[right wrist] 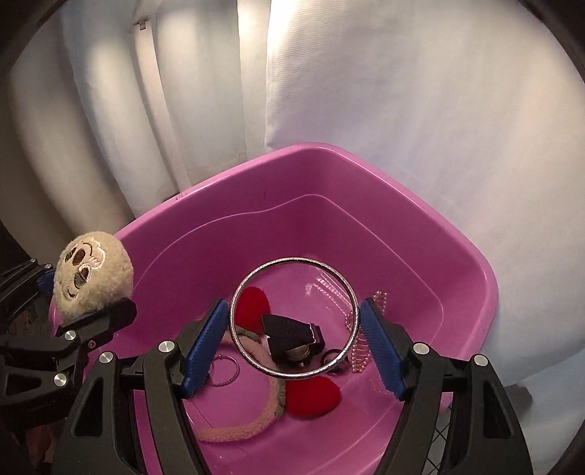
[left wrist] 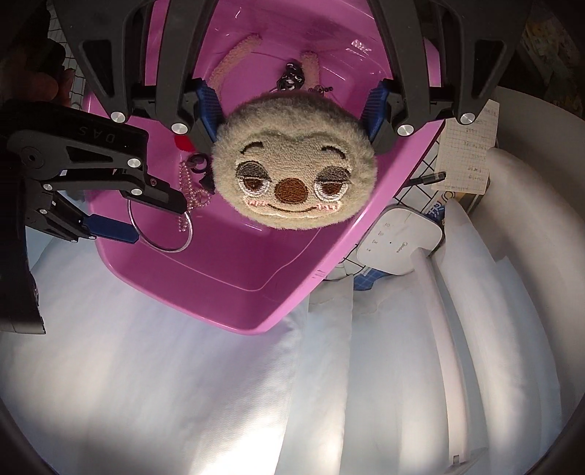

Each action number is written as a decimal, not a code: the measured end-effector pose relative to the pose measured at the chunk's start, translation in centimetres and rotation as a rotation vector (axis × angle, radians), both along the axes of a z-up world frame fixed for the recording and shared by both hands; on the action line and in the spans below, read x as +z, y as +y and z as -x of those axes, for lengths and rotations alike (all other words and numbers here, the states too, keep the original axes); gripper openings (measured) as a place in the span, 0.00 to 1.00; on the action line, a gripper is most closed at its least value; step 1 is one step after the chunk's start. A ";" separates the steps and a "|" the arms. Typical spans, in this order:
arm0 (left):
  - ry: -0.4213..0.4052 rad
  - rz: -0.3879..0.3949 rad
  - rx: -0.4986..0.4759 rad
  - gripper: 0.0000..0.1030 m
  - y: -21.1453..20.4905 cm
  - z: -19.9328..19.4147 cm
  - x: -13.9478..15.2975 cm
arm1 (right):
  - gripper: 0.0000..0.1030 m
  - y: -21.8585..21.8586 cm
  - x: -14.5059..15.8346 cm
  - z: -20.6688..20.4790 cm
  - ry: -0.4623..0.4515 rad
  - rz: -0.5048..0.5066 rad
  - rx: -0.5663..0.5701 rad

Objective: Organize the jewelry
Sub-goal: 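Carry pouch and silver ring into the pink tub and open both tools, then hold both tools open above the tub, then lift them away, then move the left tool to the silver bangle while the right tool approaches the brown hair clip, then grasp the thin silver bangle with the left tool while the right tool grasps the brown hair clip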

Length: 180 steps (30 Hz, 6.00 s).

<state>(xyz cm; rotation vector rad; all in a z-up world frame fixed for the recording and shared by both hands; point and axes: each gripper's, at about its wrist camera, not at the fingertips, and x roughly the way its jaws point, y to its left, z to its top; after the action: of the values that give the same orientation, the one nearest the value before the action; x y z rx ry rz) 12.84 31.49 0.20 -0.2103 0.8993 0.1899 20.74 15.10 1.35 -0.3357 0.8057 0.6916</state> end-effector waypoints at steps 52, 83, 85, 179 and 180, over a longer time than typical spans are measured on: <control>-0.007 -0.014 0.018 0.89 -0.2 1.6 1.2 | 0.70 0.8 -0.8 -1.1 0.029 0.051 -0.063; -0.157 -0.053 -0.170 0.94 -5.5 5.0 6.9 | 0.70 -10.7 4.9 8.3 -0.121 -0.177 -0.335; -0.161 -0.053 -0.207 0.94 -6.6 4.8 7.2 | 0.70 -12.6 4.6 9.6 -0.126 -0.203 -0.385; -0.026 -0.097 -1.021 0.47 -48.0 -6.3 -17.6 | 0.13 -34.9 -23.3 21.5 -0.071 -0.088 -1.148; -0.024 -0.088 -1.017 0.47 -47.8 -6.3 -17.6 | 0.12 -35.0 -23.3 21.5 -0.071 -0.093 -1.145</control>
<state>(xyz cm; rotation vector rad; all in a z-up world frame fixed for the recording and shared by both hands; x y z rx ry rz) 19.16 -16.32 -17.37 0.3370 0.8758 -0.7136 -0.73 -19.88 -21.99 0.2056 0.7509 -0.3569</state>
